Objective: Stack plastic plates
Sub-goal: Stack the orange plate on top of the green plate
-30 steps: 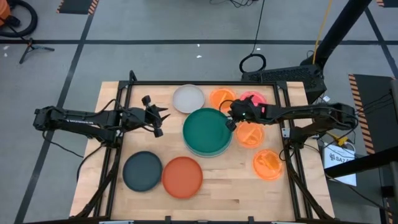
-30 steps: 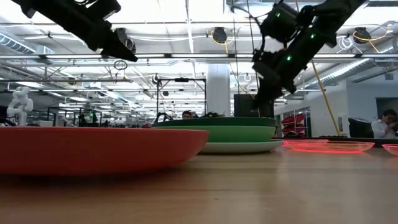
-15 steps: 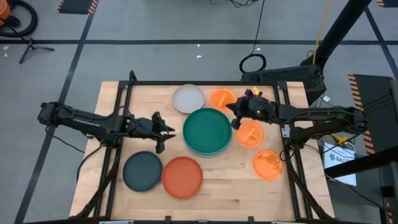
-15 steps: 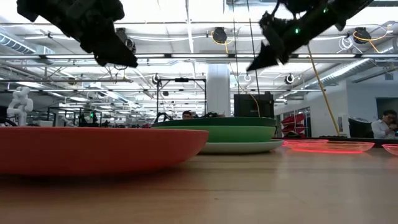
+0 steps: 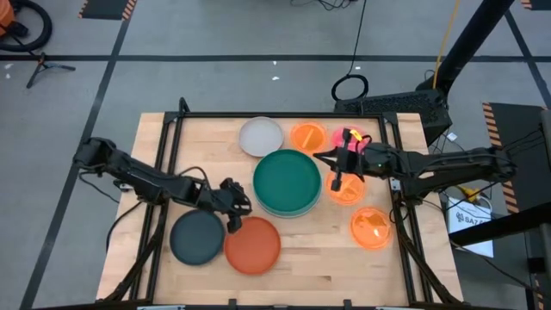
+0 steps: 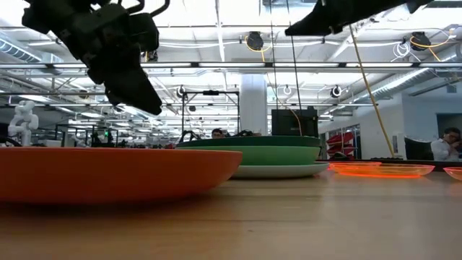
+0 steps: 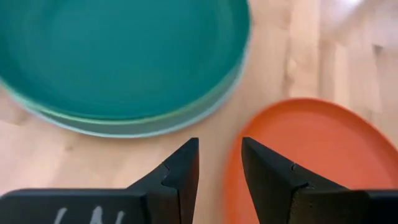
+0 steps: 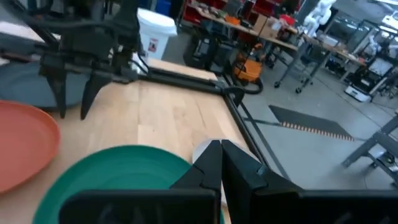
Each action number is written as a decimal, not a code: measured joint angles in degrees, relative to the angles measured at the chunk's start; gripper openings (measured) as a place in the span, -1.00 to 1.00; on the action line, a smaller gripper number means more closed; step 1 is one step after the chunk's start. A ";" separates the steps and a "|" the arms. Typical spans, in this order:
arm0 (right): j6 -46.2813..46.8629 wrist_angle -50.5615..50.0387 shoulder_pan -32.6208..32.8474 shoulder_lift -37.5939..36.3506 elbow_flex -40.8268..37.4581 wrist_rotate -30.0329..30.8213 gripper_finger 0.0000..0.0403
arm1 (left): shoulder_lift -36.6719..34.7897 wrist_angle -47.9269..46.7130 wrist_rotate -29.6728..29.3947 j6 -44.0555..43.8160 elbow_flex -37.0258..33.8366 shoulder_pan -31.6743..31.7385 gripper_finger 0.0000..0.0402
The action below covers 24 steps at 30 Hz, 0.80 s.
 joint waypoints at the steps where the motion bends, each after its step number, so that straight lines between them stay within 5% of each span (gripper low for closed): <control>1: 0.00 -0.38 0.31 -0.51 0.02 0.00 -1.00 | 0.99 -0.23 0.00 -0.76 0.76 -0.83 -0.37; 12: 0.87 -7.66 1.56 -2.34 0.00 -0.04 -1.00 | 8.28 -17.28 -0.81 -12.09 10.57 -5.63 -0.37; 24: 1.07 -7.54 1.56 -2.30 0.00 -0.04 -1.00 | 12.37 -21.48 -1.05 -9.74 14.34 -5.93 -0.36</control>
